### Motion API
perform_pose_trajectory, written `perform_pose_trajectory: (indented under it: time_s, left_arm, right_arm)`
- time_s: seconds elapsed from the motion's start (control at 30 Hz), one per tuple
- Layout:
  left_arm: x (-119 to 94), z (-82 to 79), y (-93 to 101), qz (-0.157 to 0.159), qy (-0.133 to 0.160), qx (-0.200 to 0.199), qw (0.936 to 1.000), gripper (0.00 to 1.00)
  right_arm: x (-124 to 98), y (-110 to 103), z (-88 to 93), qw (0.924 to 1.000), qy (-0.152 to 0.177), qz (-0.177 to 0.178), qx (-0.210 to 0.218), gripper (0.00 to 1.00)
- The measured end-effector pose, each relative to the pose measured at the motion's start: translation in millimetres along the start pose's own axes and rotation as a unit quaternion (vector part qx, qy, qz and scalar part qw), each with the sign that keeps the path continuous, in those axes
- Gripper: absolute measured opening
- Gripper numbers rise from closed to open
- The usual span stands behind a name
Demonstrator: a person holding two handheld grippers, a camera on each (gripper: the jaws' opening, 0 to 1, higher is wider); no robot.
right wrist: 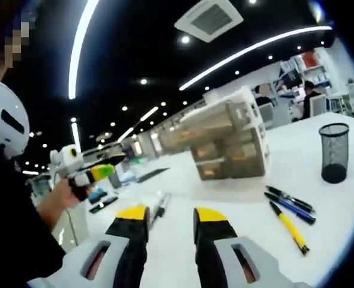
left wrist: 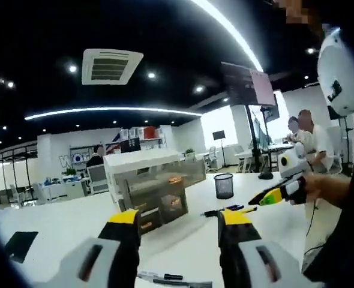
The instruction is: Pick up the scattered pens and sticky notes one by one and arrange them into an orderly layout on the desk, lining the pens up parallel to each other and squaring the sticky note stack until the whole desk area is clear and organized
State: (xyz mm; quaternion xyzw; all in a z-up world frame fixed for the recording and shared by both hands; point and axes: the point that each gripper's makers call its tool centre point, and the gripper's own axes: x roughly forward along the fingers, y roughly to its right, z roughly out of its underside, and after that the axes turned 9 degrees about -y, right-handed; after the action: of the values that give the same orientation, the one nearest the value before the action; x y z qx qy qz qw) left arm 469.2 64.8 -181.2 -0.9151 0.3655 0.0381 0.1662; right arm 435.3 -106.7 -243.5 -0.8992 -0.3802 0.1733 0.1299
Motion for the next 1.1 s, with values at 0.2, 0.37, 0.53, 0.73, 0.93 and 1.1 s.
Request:
perform_pose_trajectory:
  time_s: [0.2,0.37,0.53,0.73,0.93,1.1]
  left_arm:
    - [-2.2,11.0,-18.2,-0.012,-0.035,0.067,0.9971,0.42]
    - [10.3,16.6,-21.7,0.014,-0.02,-0.014,0.9996,0.44]
    - [19.9,11.4,-42.8,-0.018,-0.012,-0.056,0.9982,0.48]
    - [22.3,6.7,-45.5,-0.02,-0.02,-0.057,0.998,0.48]
    - [3.4,15.4,-47.6,-0.045,-0.028,-0.069,0.9962,0.48]
    - [-29.2,29.7,-52.7,-0.087,-0.036,-0.082,0.9922,0.34]
  right_arm:
    - [-2.1,-4.1,2.5,0.9993,-0.033,-0.002,-0.018,0.28]
    - [3.1,0.2,11.0,0.9987,-0.046,0.009,-0.018,0.31]
    - [11.3,-4.2,12.8,0.9985,-0.05,-0.001,-0.022,0.33]
    - [16.6,-2.4,5.3,0.9976,-0.058,-0.008,-0.038,0.35]
    - [30.9,-21.4,1.7,0.992,-0.084,-0.048,-0.081,0.37]
    - [35.1,-34.8,12.0,0.9824,-0.13,-0.076,-0.112,0.37]
